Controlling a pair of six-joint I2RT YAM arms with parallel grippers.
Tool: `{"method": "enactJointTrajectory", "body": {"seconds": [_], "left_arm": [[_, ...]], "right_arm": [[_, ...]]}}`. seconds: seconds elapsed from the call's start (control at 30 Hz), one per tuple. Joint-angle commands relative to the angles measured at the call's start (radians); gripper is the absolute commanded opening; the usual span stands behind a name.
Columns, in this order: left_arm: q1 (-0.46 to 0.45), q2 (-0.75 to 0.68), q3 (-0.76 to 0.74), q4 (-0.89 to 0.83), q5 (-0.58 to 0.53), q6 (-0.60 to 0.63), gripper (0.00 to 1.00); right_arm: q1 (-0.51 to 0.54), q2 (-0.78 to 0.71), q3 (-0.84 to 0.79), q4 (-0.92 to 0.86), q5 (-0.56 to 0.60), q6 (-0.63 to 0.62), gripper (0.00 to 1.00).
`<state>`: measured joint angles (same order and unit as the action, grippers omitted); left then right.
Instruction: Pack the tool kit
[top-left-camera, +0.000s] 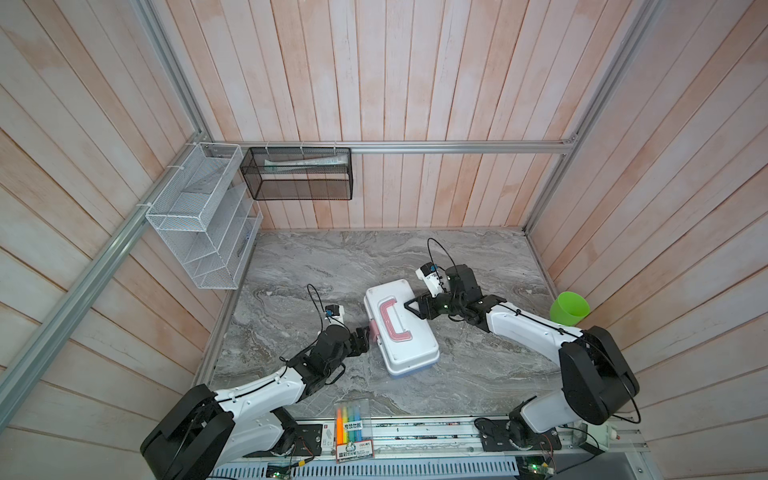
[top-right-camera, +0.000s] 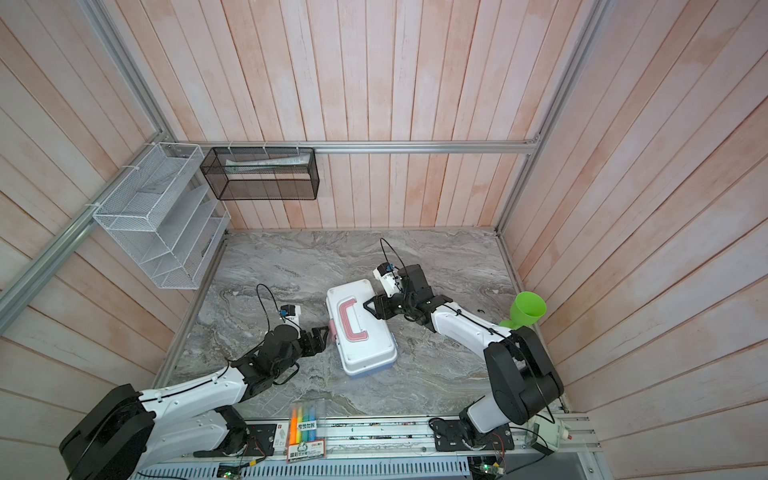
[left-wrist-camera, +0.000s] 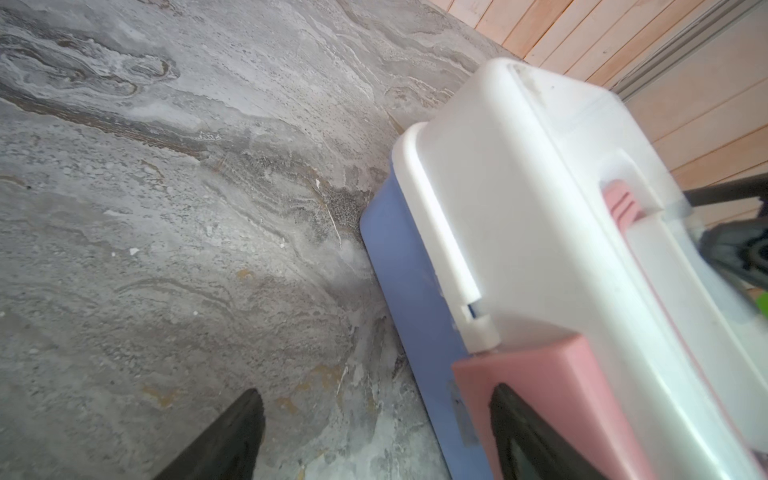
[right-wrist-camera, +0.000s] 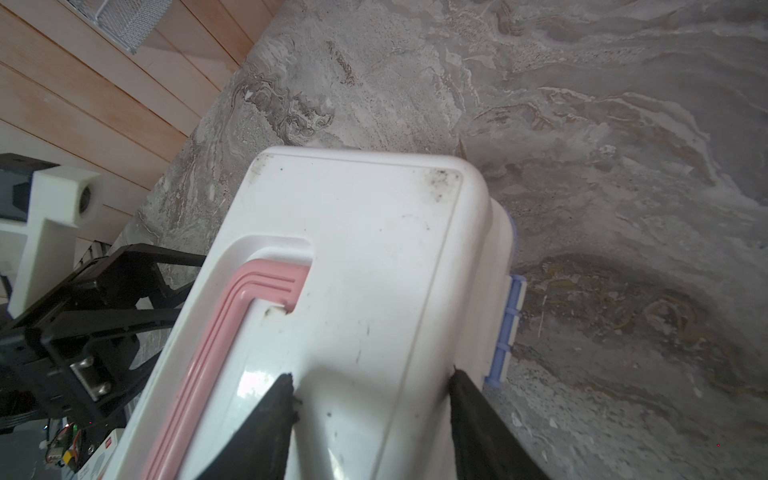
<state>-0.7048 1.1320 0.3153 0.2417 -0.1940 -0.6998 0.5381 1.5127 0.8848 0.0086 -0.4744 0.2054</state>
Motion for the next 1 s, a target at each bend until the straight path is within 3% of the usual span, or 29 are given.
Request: {"method": "enactJointTrajectory", "body": {"seconds": [0.0,0.27,0.67,0.97], "left_arm": [[0.007,-0.023,-0.019,0.033,0.049,-0.021,0.86],[0.007,-0.041,-0.062,0.086,0.086,-0.066,0.84],[0.006,-0.118,-0.065,0.016,0.106,-0.046,0.81],[0.008,-0.16,-0.153,0.142,0.15,-0.082,0.72]], "right_arm": [[0.016,0.029,-0.021,-0.035,-0.045,-0.003,0.57],[0.016,0.03,-0.019,-0.042,-0.046,-0.007,0.57],[0.019,0.024,-0.05,-0.018,-0.027,0.02,0.56],[0.022,0.042,-0.049,-0.021,-0.024,0.019,0.56]]}}
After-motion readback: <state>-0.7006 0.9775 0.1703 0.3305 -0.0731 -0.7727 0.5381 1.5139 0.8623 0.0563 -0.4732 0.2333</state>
